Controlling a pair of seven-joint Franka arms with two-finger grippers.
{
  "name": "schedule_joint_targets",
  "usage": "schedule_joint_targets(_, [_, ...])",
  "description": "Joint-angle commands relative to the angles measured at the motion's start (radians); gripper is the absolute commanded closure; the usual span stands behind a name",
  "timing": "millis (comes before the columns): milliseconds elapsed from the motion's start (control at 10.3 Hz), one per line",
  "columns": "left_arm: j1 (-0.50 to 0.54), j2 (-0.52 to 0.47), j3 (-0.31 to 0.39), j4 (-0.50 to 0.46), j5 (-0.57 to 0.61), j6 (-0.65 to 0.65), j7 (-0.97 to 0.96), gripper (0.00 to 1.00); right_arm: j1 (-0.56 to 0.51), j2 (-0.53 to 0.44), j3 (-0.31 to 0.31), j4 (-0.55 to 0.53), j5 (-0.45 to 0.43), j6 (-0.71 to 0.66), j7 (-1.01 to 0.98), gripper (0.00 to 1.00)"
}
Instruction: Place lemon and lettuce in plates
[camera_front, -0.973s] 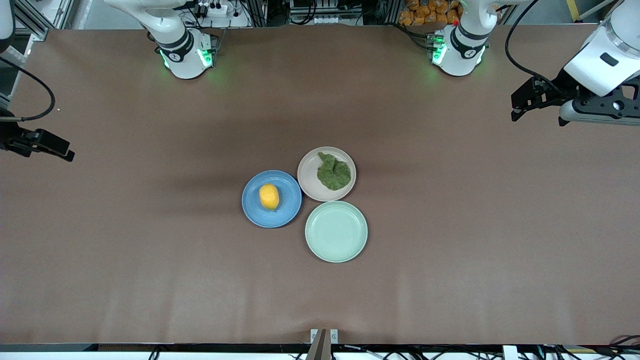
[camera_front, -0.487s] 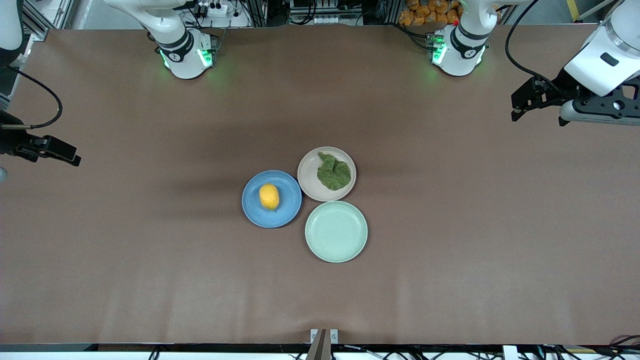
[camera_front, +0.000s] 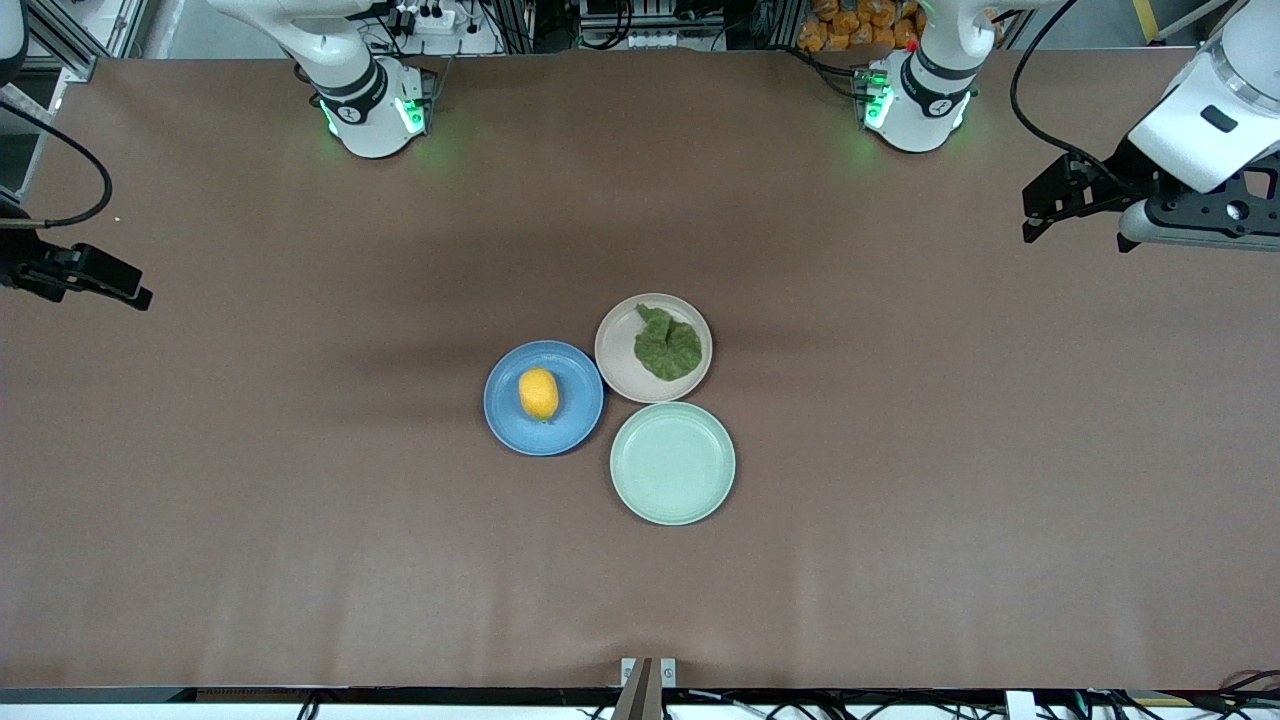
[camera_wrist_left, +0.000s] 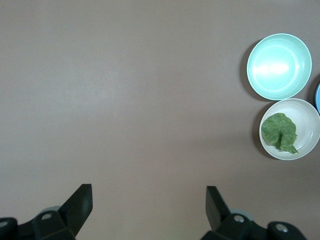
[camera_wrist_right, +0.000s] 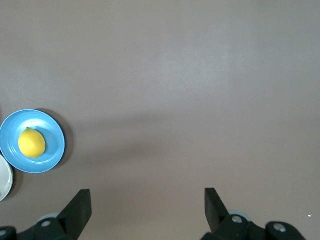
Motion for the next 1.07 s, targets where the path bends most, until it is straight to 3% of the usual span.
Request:
schedule_joint_targets(0, [0.002,0.009,-0.001,0.022,-0.015,-0.018,-0.001,0.00,-0.011,-0.014,0.018,-0.008,-0.009,-0.012,0.011,0.00])
schedule_joint_targets(973, [0.005,0.006,-0.001,0.022,-0.014,-0.020,0.001,0.00,-0.001,0.000,0.005,-0.005,-0.014,-0.040,0.008,0.00])
